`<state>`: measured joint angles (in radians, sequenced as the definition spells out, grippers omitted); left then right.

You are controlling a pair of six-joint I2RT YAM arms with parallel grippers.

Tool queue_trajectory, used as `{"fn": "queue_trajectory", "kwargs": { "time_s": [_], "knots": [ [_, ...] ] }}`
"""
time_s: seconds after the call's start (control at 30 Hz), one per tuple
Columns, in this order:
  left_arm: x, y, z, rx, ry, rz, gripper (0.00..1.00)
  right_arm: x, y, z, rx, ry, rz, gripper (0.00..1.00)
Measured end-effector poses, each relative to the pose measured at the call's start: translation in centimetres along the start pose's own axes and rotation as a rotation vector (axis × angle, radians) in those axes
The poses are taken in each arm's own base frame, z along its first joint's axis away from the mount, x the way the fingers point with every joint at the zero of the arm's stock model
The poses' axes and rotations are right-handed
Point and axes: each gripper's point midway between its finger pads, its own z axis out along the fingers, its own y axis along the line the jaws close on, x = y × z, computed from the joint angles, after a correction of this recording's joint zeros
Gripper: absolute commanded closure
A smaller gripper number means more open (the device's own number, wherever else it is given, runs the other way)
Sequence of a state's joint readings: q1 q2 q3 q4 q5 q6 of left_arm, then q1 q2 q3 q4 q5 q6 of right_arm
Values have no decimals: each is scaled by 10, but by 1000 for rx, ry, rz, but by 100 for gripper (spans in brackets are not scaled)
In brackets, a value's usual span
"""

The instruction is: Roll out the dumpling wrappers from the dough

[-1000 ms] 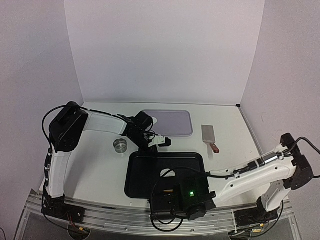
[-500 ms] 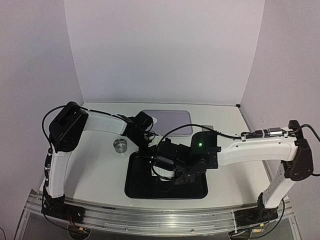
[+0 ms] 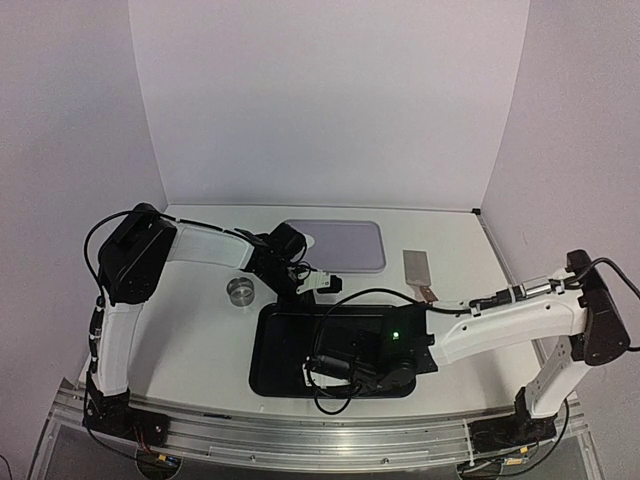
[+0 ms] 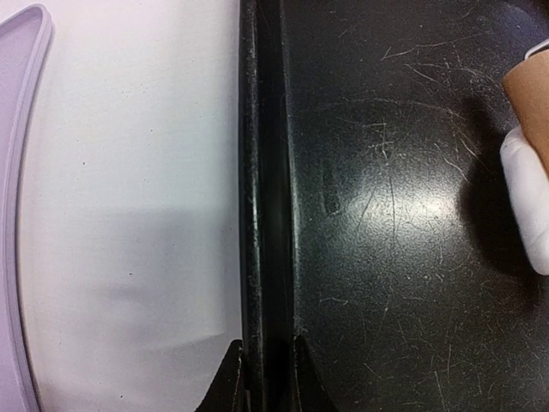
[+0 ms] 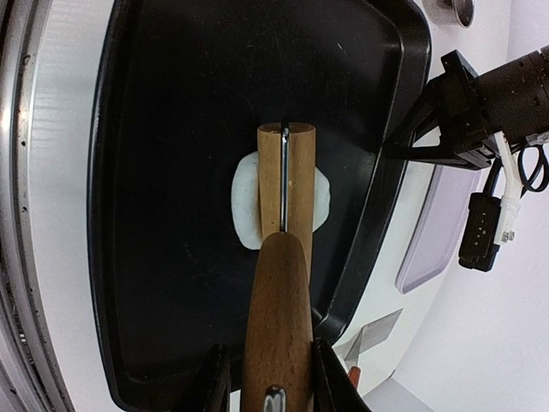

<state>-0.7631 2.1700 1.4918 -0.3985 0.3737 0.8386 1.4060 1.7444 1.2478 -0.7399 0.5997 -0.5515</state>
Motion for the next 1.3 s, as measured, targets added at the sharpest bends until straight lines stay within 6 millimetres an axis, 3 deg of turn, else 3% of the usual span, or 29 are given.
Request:
{"fn": "queue_trajectory", "kwargs": {
  "time_s": [0.17,0.43,0.73,1.03,1.3],
  "knots": [
    [0,0,0,0,0,2,100,3,8,-2,25,-3,-12,100],
    [1,1,0,-1,1,1,100,-9,-7,8,26,22,11,100],
    [1,1,0,-1,1,3,100,-7,18,-3,71,18,72,100],
    [1,1,-1,-2,1,4,100,-14,-4,8,50,46,110,100],
    [1,1,-1,-1,1,5,100,-17,22,-4,76,48,103,100]
  ]
}}
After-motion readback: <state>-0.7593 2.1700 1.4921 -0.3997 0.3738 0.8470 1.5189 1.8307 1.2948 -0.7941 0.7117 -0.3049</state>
